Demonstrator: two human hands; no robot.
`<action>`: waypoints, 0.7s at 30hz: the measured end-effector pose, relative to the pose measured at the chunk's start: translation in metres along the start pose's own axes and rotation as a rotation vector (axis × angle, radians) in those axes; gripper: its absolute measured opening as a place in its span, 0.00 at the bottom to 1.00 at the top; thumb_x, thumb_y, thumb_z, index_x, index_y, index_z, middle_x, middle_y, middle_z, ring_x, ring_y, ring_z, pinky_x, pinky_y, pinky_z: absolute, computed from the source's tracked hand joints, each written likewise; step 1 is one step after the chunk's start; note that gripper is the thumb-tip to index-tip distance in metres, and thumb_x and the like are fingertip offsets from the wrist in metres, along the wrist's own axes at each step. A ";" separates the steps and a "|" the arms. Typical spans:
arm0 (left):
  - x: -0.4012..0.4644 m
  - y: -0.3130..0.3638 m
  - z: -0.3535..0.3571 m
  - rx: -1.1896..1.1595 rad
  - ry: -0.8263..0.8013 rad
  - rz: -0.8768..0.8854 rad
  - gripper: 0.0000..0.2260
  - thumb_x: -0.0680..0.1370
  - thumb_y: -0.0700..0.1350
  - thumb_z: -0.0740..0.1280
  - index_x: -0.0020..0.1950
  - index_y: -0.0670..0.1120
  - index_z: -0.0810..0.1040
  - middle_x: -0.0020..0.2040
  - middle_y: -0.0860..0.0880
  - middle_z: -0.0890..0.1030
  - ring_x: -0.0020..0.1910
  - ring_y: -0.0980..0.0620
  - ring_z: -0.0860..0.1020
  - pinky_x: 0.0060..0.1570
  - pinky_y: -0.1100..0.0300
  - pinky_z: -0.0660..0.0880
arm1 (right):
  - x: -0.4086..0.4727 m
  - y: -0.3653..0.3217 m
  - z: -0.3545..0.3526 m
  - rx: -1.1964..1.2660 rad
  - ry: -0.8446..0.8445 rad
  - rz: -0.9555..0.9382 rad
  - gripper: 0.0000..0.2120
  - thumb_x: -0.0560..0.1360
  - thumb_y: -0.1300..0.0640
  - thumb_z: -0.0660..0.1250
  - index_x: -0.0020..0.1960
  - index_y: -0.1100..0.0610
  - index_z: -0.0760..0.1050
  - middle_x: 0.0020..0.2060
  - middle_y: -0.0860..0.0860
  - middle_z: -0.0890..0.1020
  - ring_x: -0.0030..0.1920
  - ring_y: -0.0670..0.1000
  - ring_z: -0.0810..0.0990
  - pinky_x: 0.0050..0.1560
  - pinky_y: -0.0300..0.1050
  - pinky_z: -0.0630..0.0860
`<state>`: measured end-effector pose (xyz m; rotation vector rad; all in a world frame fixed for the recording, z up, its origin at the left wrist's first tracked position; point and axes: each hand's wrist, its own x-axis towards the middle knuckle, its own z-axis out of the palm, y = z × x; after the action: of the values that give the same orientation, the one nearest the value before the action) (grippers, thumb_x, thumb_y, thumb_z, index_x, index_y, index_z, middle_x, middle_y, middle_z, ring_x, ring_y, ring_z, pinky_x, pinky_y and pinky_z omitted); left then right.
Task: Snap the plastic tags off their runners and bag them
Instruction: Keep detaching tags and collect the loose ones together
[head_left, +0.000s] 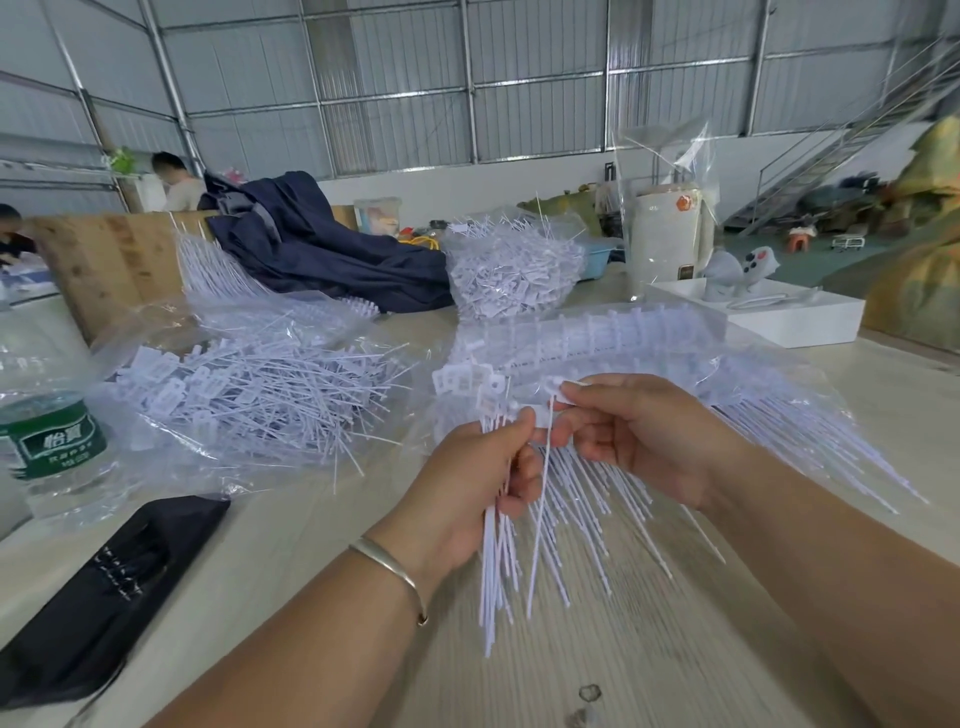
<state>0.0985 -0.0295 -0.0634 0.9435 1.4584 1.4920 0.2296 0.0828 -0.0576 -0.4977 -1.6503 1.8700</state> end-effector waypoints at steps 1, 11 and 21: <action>-0.001 0.000 0.001 0.007 0.002 -0.008 0.14 0.81 0.48 0.63 0.42 0.41 0.80 0.26 0.51 0.74 0.23 0.55 0.71 0.22 0.66 0.64 | 0.000 0.001 0.001 -0.046 0.020 -0.032 0.08 0.71 0.55 0.72 0.42 0.61 0.80 0.33 0.58 0.82 0.30 0.50 0.76 0.31 0.37 0.75; 0.002 0.007 -0.003 -0.336 -0.145 -0.144 0.12 0.79 0.52 0.64 0.42 0.44 0.74 0.26 0.53 0.64 0.19 0.60 0.60 0.16 0.69 0.56 | -0.004 0.009 0.021 -0.295 0.084 -0.143 0.17 0.73 0.47 0.70 0.38 0.62 0.76 0.29 0.53 0.80 0.30 0.50 0.76 0.37 0.44 0.74; 0.007 0.007 -0.004 -0.386 0.224 0.234 0.21 0.81 0.51 0.64 0.31 0.43 0.71 0.23 0.48 0.70 0.20 0.54 0.66 0.21 0.65 0.65 | -0.011 0.018 0.042 -0.002 -0.508 0.201 0.18 0.75 0.51 0.67 0.59 0.63 0.77 0.51 0.61 0.83 0.51 0.58 0.83 0.56 0.51 0.78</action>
<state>0.0917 -0.0245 -0.0565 0.7451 1.1739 2.0177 0.2083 0.0430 -0.0692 -0.1991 -1.9786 2.2791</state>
